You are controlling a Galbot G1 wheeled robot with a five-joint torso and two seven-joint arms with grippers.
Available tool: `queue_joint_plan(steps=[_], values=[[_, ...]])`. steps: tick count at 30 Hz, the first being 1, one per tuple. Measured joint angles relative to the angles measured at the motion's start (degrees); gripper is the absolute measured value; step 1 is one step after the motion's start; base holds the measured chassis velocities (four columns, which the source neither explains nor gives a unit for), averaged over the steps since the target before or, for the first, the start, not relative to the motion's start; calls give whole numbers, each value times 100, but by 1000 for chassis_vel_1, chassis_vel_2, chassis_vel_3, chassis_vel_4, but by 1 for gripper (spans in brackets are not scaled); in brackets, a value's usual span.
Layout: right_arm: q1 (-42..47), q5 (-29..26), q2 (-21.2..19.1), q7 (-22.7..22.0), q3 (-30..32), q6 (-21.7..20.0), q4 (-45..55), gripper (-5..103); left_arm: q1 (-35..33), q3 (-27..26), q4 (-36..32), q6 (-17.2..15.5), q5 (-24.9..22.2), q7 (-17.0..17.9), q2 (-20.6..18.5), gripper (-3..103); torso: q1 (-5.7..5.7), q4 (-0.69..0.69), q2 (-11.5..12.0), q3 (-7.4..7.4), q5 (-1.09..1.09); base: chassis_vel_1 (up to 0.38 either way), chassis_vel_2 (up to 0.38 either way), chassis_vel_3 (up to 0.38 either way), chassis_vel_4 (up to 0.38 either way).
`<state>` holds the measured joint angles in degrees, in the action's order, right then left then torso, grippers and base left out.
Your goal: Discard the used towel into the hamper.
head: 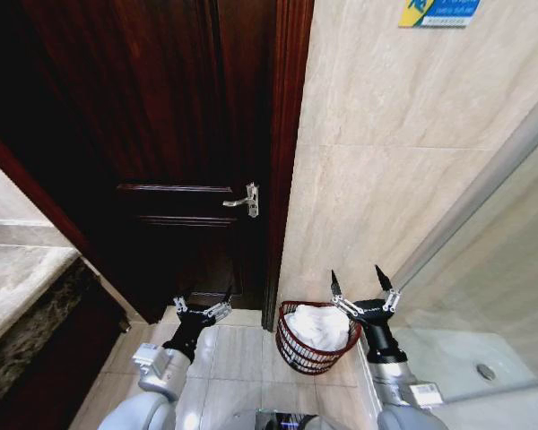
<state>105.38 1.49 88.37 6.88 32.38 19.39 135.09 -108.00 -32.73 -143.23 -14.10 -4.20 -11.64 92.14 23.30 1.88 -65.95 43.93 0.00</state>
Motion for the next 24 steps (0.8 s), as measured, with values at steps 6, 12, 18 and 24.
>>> queue_joint_plan(steps=[6,12,18,24], values=[[1,0,0,0,0,0,0,100,0,0,0,0,0,0,0,100,-4,0,-2,-2,0,139,-128,-127,128],[0,0,0,0,0,0,0,100,0,0,0,0,0,0,0,100,-2,0,-2,0,0,70,-61,-76,71],[-1,0,0,0,0,0,0,100,0,0,0,0,0,0,0,100,0,0,0,0,0,35,-48,-39,42],[0,0,0,0,0,0,0,100,1,0,0,0,0,0,0,100,0,0,0,0,1,115,-114,-107,108]])
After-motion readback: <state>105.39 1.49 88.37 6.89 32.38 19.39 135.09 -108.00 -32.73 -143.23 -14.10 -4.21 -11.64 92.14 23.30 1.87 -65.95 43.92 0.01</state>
